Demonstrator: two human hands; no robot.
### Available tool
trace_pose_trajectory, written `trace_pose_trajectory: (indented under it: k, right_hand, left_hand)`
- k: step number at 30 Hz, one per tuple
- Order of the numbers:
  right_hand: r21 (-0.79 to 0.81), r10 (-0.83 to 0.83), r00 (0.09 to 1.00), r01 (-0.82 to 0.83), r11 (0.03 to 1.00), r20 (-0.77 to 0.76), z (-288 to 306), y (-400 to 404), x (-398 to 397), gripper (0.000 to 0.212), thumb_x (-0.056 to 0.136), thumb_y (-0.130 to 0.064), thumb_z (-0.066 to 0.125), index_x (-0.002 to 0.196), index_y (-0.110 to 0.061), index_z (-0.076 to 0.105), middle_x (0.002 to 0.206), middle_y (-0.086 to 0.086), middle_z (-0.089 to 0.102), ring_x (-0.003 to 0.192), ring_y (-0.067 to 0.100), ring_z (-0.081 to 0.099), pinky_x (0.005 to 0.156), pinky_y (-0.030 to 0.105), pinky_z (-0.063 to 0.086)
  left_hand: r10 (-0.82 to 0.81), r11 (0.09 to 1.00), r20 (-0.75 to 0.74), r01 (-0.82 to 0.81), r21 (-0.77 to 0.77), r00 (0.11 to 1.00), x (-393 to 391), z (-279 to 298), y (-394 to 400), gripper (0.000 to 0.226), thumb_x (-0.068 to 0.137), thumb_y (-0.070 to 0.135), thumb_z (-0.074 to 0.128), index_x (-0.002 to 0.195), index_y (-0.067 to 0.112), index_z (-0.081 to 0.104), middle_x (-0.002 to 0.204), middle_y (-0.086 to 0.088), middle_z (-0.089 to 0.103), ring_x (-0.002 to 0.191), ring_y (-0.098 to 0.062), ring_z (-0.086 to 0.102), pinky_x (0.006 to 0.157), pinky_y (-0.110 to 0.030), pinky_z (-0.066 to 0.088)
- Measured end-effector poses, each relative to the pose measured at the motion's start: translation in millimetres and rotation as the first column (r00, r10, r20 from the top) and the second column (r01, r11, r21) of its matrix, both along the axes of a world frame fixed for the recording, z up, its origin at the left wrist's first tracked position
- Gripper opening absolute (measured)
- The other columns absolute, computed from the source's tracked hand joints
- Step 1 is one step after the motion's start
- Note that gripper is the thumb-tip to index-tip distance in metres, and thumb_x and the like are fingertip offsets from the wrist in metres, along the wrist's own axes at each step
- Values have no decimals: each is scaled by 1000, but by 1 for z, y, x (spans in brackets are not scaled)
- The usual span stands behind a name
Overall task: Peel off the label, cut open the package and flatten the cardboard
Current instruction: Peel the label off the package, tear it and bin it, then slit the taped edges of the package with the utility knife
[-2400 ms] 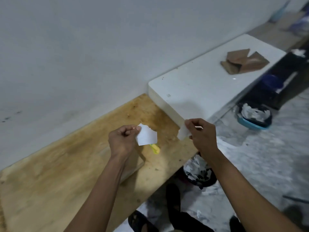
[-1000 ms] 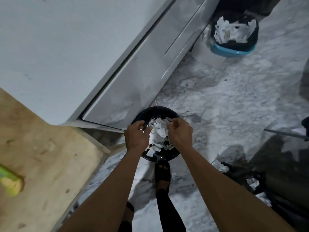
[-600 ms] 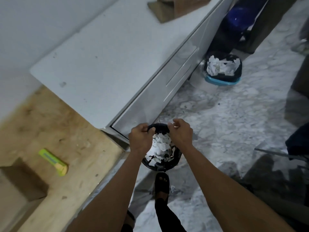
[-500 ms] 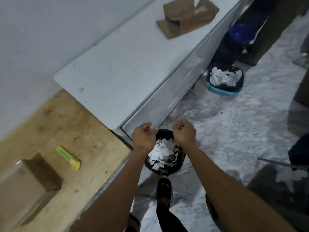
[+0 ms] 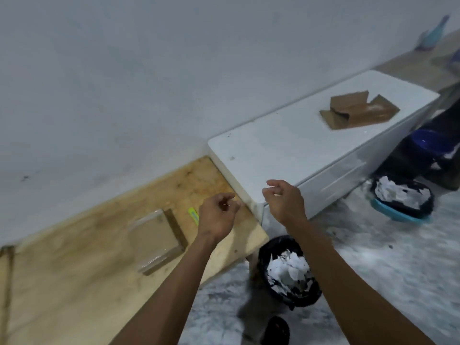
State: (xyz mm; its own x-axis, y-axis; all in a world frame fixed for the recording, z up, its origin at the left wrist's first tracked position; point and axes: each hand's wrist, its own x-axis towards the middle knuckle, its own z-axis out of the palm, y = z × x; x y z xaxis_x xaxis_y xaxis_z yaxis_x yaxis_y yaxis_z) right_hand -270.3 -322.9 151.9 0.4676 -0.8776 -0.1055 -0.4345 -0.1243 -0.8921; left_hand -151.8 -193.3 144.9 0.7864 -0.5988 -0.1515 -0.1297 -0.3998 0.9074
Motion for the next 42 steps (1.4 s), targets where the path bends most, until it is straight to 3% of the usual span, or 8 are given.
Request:
trace_pose_trajectory:
  k: [5,8,11,15,19,30,36,42]
  right_hand:
    - [-22,204,978,-205,978,-39,-7,70,45,22,89,-20,68,110,-14,71,95,-4,67,91,15,66,86,28,51]
    - [9,329,939,-330,944,-99,-22,108,63,22,87,-16,70,108,-9,72,91,-1,66,90,13,62,87,24,51]
    - [69,389,910,-383,921,-142,-38,141,78,19,87,-15,71,105,-8,72,88,1,66,85,13,61,74,13,41]
    - [94,427,882,-416,904,-198,-60,162,104,20,88,-14,68,107,-9,72,97,4,71,88,13,65,83,20,48]
    - [33,405,865,-415,909,-296,-81,157,133,22,92,-14,61,112,-9,70,111,6,72,99,19,69,75,14,39]
    - [-21,258,826,-309,951,-501,-147,107,195,21,87,-20,68,108,-16,71,107,11,71,100,32,65,78,34,52]
    - [-116,287,746,-437,892,-601,-170,96,201,14,85,-21,69,96,-13,68,102,8,65,103,34,57,84,43,53]
    - [-96,280,752,-413,906,-596,-176,95,202,17,82,-18,71,97,-15,63,102,6,64,106,36,57,78,44,53]
  left_hand:
    - [146,989,10,-146,-1,989,36,-6,97,20,89,23,74,107,13,75,91,-6,76,72,-9,65,77,-36,56]
    - [258,965,13,-259,34,966,47,-25,153,18,89,20,74,105,13,77,89,0,77,80,-8,70,74,-28,56]
    - [328,939,-7,-326,107,945,54,-45,201,20,90,21,72,108,13,77,97,0,78,90,-9,71,88,-32,58]
    - [413,893,38,-413,180,910,65,-69,234,24,91,23,70,112,13,76,97,-1,77,90,-13,70,88,-29,54]
    - [456,860,87,-463,213,886,80,-86,235,34,93,33,68,121,13,70,111,-3,74,95,-14,66,79,-23,43]
    - [467,812,150,-489,318,872,134,-127,183,57,94,38,64,143,14,49,139,-17,45,125,-31,49,94,-24,34]
    - [496,778,173,-525,345,851,146,-145,158,66,87,67,51,141,31,41,150,-10,31,132,-35,43,100,-52,49]
    - [433,784,200,-476,397,879,145,-161,157,60,89,68,48,138,36,38,152,-6,25,135,-38,42,93,-58,53]
